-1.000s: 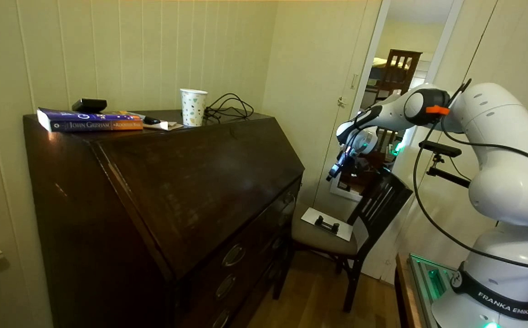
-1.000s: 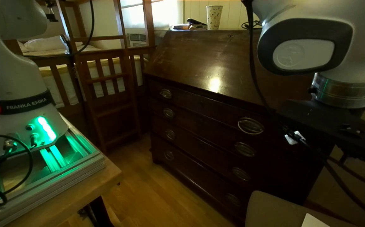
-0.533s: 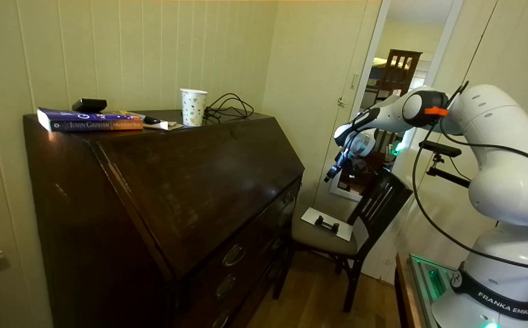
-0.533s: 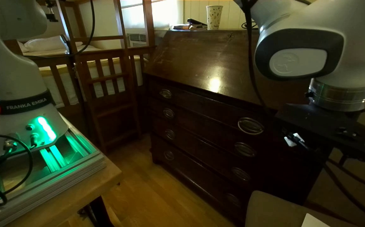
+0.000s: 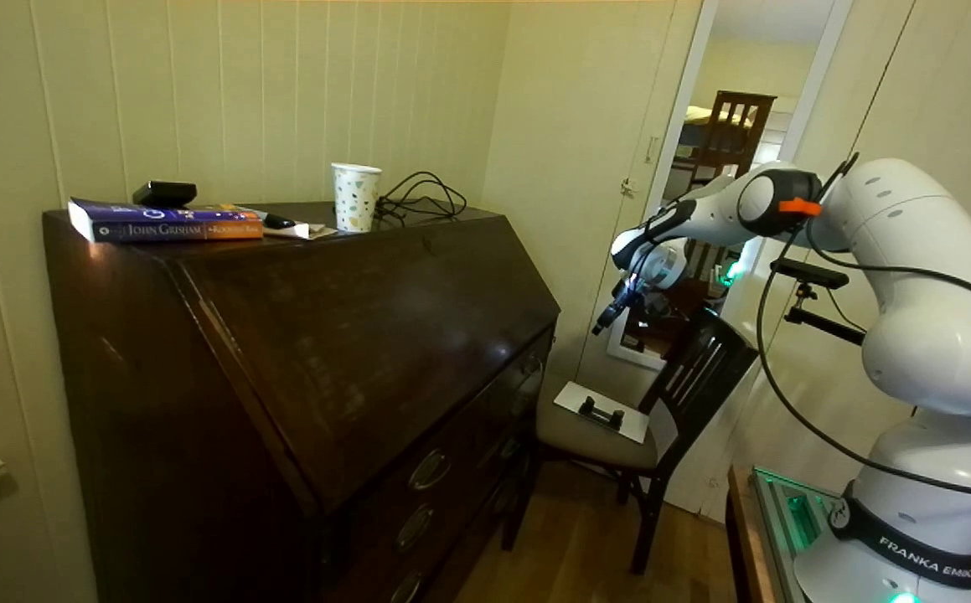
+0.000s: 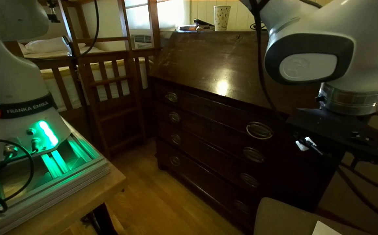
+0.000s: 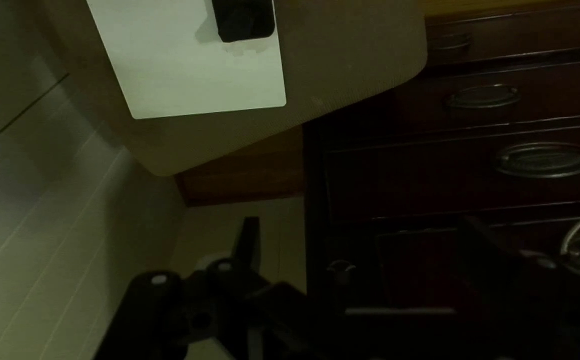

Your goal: Pull out the right board

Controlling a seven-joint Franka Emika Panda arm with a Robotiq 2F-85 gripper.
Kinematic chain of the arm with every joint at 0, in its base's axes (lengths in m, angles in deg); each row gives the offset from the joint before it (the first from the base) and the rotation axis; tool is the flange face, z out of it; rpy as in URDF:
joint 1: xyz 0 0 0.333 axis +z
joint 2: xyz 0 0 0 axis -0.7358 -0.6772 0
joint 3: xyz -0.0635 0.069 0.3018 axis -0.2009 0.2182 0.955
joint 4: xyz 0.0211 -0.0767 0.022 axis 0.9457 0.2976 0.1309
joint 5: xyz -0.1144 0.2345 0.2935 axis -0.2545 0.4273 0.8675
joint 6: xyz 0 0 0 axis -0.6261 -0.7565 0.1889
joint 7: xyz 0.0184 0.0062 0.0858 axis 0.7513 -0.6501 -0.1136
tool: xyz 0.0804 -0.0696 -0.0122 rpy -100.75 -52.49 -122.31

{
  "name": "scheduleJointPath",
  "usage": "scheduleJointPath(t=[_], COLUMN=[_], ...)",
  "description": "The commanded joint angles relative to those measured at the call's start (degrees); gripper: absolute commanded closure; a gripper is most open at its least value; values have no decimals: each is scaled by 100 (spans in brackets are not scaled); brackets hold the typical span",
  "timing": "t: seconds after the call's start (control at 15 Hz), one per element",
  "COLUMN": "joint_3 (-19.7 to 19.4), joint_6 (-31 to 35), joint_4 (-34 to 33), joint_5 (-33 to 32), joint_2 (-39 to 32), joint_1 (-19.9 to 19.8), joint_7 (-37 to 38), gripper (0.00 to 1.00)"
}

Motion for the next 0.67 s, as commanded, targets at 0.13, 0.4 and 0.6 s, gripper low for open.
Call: scheduleJointPath(t=[0.13, 0.4, 0.6], joint_3=[38, -25, 3], joint_6=[129, 288, 247], joint_4=[-395, -606, -365], joint_5=[-52, -83, -3], joint_2=[-357, -592, -440], joint_1=[63, 165, 136], joint_7=[-175, -183, -172], gripper=[0, 0, 0])
